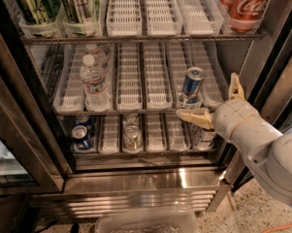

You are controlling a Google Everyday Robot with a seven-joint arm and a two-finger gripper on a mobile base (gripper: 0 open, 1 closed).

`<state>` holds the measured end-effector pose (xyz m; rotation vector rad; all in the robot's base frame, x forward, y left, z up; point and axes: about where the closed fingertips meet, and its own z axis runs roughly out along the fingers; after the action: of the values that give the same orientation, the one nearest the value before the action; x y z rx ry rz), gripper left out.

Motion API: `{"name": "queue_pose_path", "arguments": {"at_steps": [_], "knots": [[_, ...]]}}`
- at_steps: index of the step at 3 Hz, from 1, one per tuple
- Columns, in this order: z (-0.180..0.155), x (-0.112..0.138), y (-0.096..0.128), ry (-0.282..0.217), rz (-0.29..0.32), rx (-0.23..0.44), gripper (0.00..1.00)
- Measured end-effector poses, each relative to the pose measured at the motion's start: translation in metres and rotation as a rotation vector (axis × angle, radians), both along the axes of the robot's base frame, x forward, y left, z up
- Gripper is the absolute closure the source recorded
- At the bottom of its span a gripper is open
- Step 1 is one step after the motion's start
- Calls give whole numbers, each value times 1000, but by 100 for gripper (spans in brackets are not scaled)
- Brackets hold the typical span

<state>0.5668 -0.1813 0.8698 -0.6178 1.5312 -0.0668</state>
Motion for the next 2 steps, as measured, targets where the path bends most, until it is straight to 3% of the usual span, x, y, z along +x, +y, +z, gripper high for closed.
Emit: {"name": "queue_pose_path", "arguments": {"at_steps": [2], "knots": [[-12,-9,22,14,-74,20,0]]}}
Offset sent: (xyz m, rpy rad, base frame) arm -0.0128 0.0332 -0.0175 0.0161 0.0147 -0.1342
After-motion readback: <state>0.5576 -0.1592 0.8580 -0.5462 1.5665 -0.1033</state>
